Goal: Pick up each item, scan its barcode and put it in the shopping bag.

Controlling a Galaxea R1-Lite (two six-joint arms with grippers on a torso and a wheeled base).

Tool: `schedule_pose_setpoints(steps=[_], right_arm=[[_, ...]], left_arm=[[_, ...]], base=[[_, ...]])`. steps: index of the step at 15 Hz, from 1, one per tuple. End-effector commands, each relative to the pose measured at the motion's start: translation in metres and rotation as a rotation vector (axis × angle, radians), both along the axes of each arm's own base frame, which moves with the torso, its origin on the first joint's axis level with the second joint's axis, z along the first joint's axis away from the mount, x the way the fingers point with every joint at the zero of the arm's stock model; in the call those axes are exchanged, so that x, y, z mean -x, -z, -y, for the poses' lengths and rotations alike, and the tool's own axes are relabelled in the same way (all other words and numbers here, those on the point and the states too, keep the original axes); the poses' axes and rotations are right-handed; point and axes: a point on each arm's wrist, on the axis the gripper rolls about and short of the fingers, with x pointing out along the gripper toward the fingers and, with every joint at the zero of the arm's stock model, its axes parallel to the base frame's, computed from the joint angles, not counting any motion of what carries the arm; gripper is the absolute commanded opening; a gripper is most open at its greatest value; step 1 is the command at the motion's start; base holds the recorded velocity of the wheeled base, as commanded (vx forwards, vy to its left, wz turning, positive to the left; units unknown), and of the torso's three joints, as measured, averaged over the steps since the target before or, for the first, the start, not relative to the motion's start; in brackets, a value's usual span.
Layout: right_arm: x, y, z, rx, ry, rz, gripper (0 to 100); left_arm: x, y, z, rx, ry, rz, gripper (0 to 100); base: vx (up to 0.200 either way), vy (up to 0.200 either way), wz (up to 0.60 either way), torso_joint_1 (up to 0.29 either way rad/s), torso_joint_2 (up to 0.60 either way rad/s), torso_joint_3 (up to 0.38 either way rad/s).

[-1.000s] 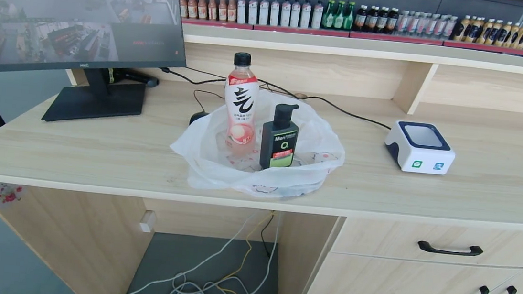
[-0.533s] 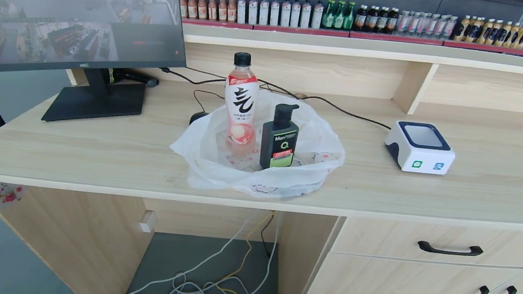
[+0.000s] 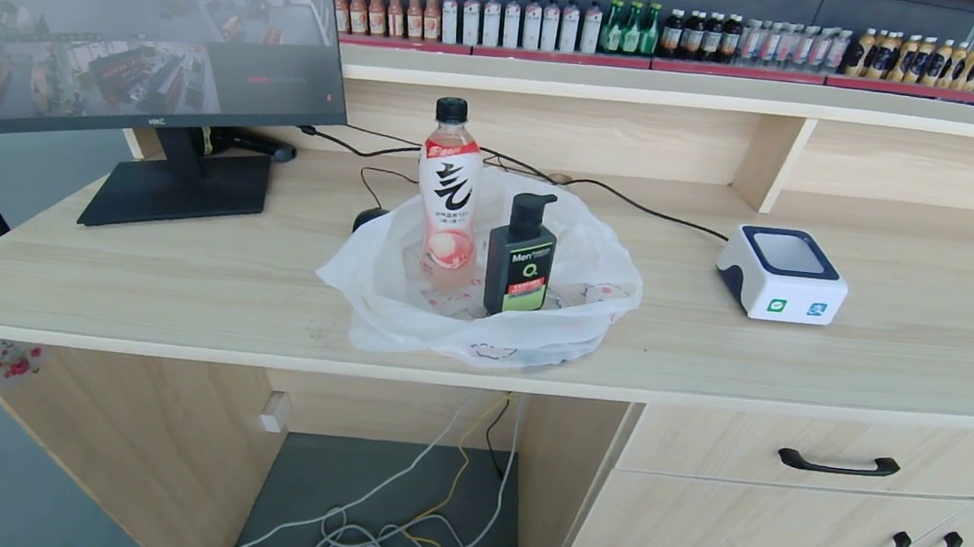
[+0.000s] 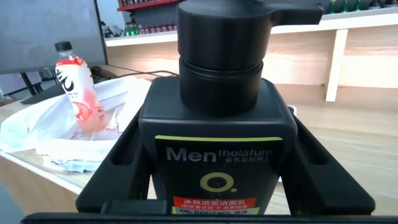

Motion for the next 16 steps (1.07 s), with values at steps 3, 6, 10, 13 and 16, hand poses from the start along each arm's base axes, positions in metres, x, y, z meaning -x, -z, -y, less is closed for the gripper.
schedule_pose_setpoints(steps=[3,6,10,13,16], right_arm=[[-0.022,-0.026,0.000,0.003,0.064,-0.015,0],[-0.045,-0.055,-0.011,0.026,0.054,-0.067,0],[-0.066,-0.071,-0.026,0.024,0.017,-0.206,0],[-0.090,-0.076,-0.018,0.112,0.057,-0.344,0],[-0.119,-0.078,-0.029,0.085,0.053,-0.429,0]], left_arm=[[0.000,0.000,0.000,-0.003,0.001,0.000,100],[0.000,0.000,0.000,-0.001,0.000,0.000,100],[0.000,0.000,0.000,-0.001,0.000,0.000,100],[0.000,0.000,0.000,-0.003,0.001,0.000,100],[0.000,0.000,0.000,-0.001,0.000,0.000,100]], base=[[0.000,0.000,0.00,0.000,0.00,0.000],[0.000,0.000,0.00,0.000,0.00,0.000],[0.000,0.000,0.00,0.000,0.00,0.000],[0.000,0.000,0.00,0.000,0.00,0.000],[0.000,0.000,0.00,0.000,0.00,0.000]])
